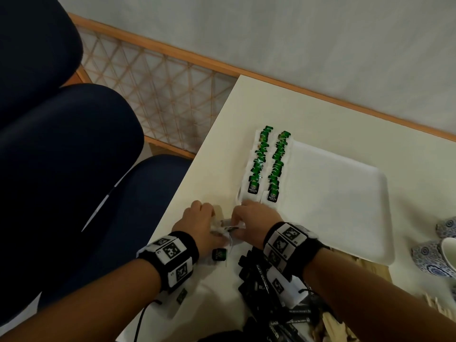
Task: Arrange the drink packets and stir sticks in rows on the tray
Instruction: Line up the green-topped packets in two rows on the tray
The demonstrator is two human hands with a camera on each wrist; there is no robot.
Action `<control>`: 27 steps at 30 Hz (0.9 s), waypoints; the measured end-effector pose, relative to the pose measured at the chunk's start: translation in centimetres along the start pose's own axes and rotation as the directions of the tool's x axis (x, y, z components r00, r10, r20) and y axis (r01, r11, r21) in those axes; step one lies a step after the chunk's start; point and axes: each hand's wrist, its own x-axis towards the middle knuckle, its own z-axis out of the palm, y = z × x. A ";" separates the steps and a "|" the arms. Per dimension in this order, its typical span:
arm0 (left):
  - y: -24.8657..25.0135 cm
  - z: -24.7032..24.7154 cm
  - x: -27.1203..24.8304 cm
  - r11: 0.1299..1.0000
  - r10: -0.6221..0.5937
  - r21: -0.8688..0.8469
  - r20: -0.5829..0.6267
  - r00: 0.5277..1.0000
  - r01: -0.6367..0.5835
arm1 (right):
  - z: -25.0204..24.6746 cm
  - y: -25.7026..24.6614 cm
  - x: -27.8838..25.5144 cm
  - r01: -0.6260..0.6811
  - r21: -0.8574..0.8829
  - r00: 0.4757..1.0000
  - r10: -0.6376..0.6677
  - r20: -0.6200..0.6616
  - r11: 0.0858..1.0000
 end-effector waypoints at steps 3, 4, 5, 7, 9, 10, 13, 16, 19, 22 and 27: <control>0.0 0.2 0.7 0.998 0.039 -0.053 0.055 0.998 -0.036 | -0.3 0.6 -0.3 -0.039 0.140 0.999 0.039 -0.004 0.989; 0.0 0.2 0.8 0.996 0.064 -0.067 0.059 0.996 -0.060 | -0.4 0.9 -0.4 -0.047 0.194 0.999 0.050 -0.014 0.980; -0.1 0.2 0.8 0.993 0.089 -0.083 0.061 0.994 -0.084 | -0.5 1.1 -0.5 -0.049 0.242 0.998 0.058 -0.032 0.969; -0.3 -0.1 0.9 0.981 0.142 -0.136 0.046 0.989 -0.135 | -0.8 1.6 -0.7 -0.057 0.326 0.994 0.085 -0.071 0.944; -0.6 -0.5 0.9 0.961 0.143 -0.246 0.041 0.989 -0.129 | -1.2 1.9 -0.9 -0.068 0.388 0.989 0.113 -0.094 0.919; -0.8 -0.7 0.9 0.937 0.128 -0.333 0.044 0.991 -0.106 | -1.4 2.0 -1.1 -0.075 0.408 0.987 0.125 -0.097 0.910; -1.1 -1.2 1.1 0.859 0.106 -0.506 0.038 0.994 -0.073 | -1.9 2.7 -1.4 -0.075 0.433 0.981 0.144 -0.129 0.899; -0.9 -1.9 1.1 0.792 0.046 -0.610 0.017 0.999 -0.026 | -2.5 3.6 -1.6 -0.069 0.459 0.964 0.178 -0.199 0.886; -0.9 -2.5 1.5 0.723 -0.008 -0.691 0.009 1.000 0.012 | -3.4 4.3 -1.8 -0.045 0.488 0.944 0.197 -0.264 0.872; -0.4 -3.1 2.0 0.667 -0.024 -0.745 0.004 1.000 0.018 | -4.1 4.5 -1.9 -0.009 0.509 0.942 0.179 -0.285 0.860; 1.7 -3.8 2.5 0.672 0.097 -0.734 -0.044 0.994 -0.098 | -4.7 4.2 -1.8 0.042 0.550 0.947 0.142 -0.289 0.834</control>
